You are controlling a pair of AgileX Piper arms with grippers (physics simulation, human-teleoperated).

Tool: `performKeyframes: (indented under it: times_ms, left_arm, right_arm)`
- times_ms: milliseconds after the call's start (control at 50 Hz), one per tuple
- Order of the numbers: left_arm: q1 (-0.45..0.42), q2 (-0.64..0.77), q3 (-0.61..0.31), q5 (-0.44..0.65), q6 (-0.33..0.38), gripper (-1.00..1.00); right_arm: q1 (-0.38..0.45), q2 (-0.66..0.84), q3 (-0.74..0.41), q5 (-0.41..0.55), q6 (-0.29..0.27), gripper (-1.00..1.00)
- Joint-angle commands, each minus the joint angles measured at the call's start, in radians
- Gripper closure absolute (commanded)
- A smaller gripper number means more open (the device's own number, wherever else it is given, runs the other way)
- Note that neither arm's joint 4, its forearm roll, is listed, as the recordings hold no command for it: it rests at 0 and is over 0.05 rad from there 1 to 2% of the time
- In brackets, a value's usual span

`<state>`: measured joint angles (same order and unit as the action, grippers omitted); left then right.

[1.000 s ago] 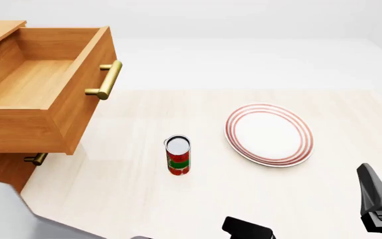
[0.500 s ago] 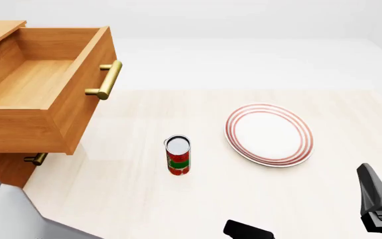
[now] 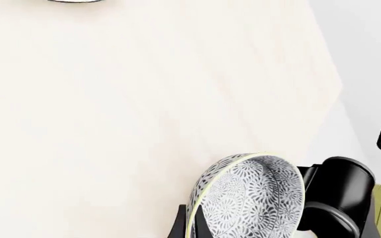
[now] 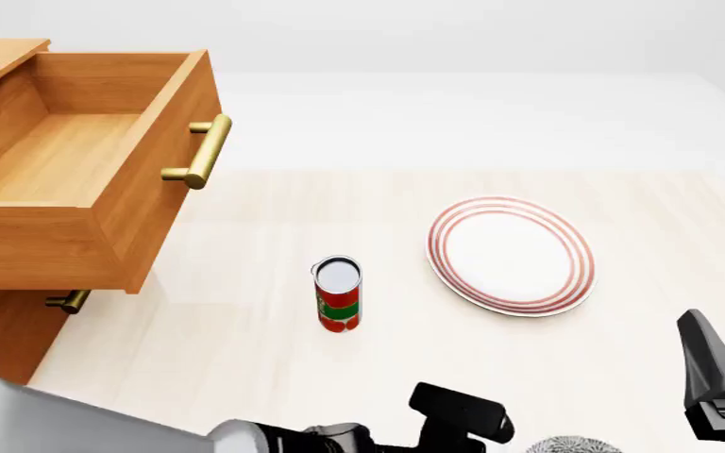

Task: Put the bowl in the top drawer of the cabinet.

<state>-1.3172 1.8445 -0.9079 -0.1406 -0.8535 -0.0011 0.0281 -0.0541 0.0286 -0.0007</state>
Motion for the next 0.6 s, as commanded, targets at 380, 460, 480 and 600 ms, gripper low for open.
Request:
performKeyframes:
  times_ms: [380,460,480,600]
  left_arm:
    - [0.091,-0.133,0.009,0.096,0.072,1.0]
    - [0.099,-0.145,0.003,0.11,0.081,1.0]
    - [0.1,-0.15,0.0,0.116,0.084,1.0]
    - [0.115,-0.173,-0.006,0.137,0.097,1.0]
  right_arm:
    - [0.0,0.0,0.0,0.0,0.0,-1.0]
    - [0.0,0.0,0.0,0.0,0.0,-1.0]
    - [0.0,0.0,0.0,0.0,0.0,-1.0]
    - [0.0,0.0,0.0,0.0,0.0,-1.0]
